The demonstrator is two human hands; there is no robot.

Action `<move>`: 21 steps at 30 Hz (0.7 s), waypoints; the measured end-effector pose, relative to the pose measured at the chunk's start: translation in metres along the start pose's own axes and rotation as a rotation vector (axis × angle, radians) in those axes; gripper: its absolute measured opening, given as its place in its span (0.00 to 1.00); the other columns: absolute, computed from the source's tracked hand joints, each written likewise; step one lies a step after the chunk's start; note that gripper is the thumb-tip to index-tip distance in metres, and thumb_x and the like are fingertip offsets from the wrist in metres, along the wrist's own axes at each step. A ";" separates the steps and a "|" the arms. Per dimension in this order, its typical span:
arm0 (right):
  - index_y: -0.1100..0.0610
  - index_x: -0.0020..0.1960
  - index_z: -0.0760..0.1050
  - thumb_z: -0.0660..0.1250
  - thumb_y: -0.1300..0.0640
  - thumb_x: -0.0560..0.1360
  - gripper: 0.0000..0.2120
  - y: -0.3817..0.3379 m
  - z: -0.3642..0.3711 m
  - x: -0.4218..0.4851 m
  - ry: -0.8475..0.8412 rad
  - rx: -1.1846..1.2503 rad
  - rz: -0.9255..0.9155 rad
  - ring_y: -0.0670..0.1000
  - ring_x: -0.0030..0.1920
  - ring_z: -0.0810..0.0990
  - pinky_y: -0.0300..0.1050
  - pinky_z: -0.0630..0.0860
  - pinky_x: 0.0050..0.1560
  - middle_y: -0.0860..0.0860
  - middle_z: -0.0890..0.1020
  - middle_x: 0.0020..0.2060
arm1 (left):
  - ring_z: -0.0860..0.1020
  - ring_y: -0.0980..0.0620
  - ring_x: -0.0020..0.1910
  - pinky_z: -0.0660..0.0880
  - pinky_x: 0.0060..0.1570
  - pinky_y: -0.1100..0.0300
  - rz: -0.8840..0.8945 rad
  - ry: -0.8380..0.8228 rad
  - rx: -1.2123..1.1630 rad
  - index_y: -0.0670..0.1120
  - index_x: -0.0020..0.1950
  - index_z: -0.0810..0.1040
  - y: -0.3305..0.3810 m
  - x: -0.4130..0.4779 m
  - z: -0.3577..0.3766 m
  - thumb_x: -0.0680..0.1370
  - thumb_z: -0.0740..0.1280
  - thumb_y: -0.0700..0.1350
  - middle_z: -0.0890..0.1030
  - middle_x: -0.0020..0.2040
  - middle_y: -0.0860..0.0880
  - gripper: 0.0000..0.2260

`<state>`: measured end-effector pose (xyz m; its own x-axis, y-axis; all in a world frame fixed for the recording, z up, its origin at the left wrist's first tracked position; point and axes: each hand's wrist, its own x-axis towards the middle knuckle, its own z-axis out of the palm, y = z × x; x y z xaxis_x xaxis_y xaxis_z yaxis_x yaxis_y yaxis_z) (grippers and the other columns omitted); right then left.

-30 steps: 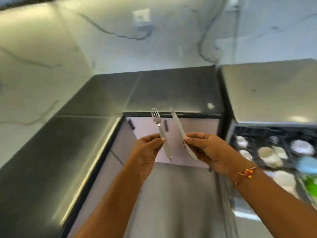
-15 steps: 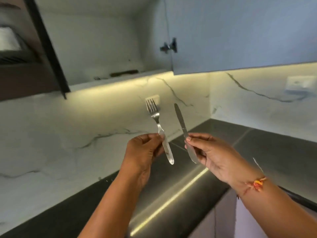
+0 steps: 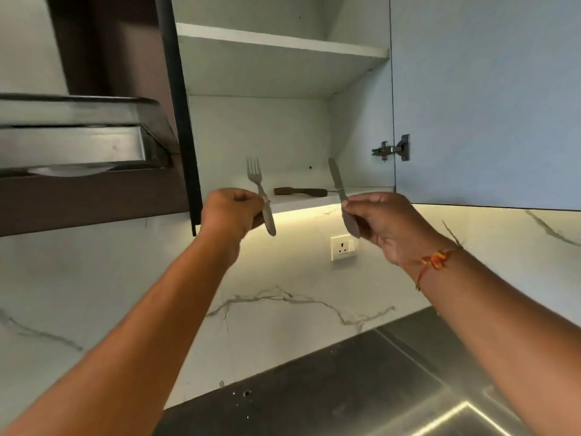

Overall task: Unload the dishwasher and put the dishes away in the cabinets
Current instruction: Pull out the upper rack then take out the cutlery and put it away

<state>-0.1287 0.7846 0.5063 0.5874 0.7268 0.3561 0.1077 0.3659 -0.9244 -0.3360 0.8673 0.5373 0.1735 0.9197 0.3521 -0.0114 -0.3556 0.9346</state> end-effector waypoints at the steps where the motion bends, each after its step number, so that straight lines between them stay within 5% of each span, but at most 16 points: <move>1: 0.61 0.49 0.82 0.74 0.63 0.73 0.06 -0.003 -0.002 0.019 0.014 -0.027 -0.027 0.52 0.41 0.84 0.46 0.82 0.47 0.56 0.85 0.41 | 0.84 0.51 0.42 0.81 0.48 0.58 0.010 0.017 0.026 0.43 0.47 0.82 0.004 0.015 0.004 0.76 0.71 0.39 0.84 0.44 0.45 0.01; 8: 0.63 0.45 0.83 0.75 0.63 0.71 0.05 -0.015 -0.025 0.149 0.001 -0.209 -0.169 0.55 0.38 0.83 0.48 0.83 0.47 0.59 0.85 0.39 | 0.83 0.49 0.40 0.82 0.44 0.59 0.024 0.128 0.283 0.39 0.45 0.79 0.001 0.136 0.034 0.73 0.74 0.38 0.83 0.45 0.42 0.05; 12: 0.62 0.41 0.84 0.79 0.61 0.66 0.06 -0.006 -0.028 0.222 -0.022 -0.380 -0.214 0.57 0.42 0.85 0.56 0.82 0.54 0.58 0.86 0.37 | 0.78 0.48 0.40 0.76 0.44 0.57 -0.104 0.258 0.847 0.40 0.41 0.78 -0.010 0.190 0.040 0.70 0.77 0.51 0.79 0.37 0.45 0.15; 15: 0.63 0.44 0.85 0.78 0.57 0.68 0.10 0.000 -0.030 0.264 -0.032 -0.670 -0.247 0.56 0.42 0.84 0.46 0.80 0.42 0.58 0.86 0.43 | 0.75 0.47 0.41 0.72 0.43 0.57 -0.157 0.287 1.022 0.41 0.40 0.74 -0.017 0.206 0.044 0.70 0.77 0.52 0.75 0.37 0.45 0.17; 17: 0.60 0.41 0.83 0.75 0.54 0.71 0.09 0.003 -0.031 0.286 -0.077 -0.946 -0.216 0.50 0.35 0.78 0.39 0.69 0.31 0.57 0.85 0.44 | 0.76 0.45 0.44 0.73 0.44 0.57 -0.188 0.300 1.078 0.41 0.38 0.73 -0.021 0.213 0.047 0.69 0.77 0.51 0.77 0.40 0.44 0.18; 21: 0.58 0.32 0.71 0.71 0.50 0.73 0.17 0.027 -0.022 0.321 -0.093 -1.251 -0.176 0.52 0.38 0.77 0.41 0.71 0.41 0.54 0.77 0.33 | 0.79 0.44 0.47 0.76 0.48 0.57 -0.220 0.322 1.098 0.40 0.38 0.74 -0.024 0.220 0.052 0.67 0.80 0.50 0.78 0.39 0.43 0.18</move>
<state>0.0806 1.0148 0.5924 0.4347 0.7811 0.4483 0.8906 -0.2991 -0.3425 -0.2467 1.0696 0.5897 -0.1940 0.9232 0.3318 0.8740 0.0090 0.4858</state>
